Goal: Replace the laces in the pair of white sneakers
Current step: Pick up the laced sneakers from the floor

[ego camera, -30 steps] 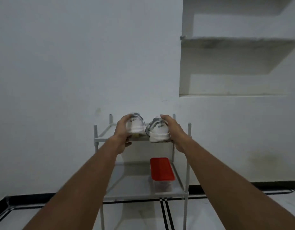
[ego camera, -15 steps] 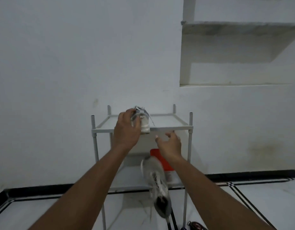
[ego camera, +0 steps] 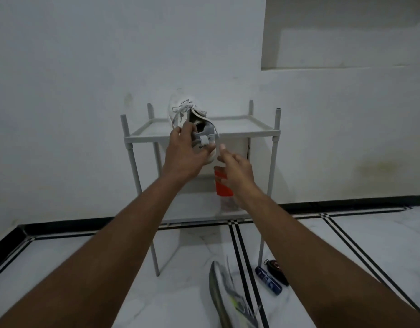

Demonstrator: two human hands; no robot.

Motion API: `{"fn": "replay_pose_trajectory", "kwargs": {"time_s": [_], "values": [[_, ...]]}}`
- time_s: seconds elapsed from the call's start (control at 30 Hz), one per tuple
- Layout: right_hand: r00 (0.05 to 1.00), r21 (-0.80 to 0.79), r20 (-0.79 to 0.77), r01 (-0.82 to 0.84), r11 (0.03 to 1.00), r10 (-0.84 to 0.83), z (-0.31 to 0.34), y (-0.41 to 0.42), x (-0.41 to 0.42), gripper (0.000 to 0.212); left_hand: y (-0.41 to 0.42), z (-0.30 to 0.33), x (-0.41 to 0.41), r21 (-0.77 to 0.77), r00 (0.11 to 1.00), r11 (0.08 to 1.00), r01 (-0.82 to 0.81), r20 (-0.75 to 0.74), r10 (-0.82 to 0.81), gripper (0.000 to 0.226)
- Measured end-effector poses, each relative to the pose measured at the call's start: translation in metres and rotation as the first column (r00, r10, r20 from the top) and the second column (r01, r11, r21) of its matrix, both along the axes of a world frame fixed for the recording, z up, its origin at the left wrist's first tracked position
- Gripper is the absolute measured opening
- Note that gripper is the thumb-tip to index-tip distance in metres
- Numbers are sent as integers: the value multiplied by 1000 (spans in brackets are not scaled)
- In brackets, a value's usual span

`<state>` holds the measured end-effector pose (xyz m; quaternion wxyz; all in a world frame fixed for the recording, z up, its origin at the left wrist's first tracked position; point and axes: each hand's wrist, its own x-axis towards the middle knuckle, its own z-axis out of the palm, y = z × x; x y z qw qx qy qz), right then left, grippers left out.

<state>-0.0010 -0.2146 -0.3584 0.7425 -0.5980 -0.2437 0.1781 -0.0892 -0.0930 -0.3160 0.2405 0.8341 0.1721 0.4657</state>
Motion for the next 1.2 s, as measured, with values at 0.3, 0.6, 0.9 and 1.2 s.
{"fn": "replay_pose_trajectory", "kwargs": {"time_s": [0.3,0.6,0.9,1.2], "values": [[991,22,-39,-128,992,129,-26,-23,-28,68,-71,-107,-46,-21,972,992,122,204,-116,47],[970,-148,-227,-120,982,84,-200,-53,-99,37,-80,-236,-92,-943,987,300,145,119,-104,83],[899,-410,-423,-298,862,110,-336,-58,-97,50,-71,-388,-105,-971,976,203,-129,-160,-145,50],[973,-935,62,135,329,-224,-423,-88,-54,98,-85,-484,-100,-943,939,152,-295,-316,-138,43]]}}
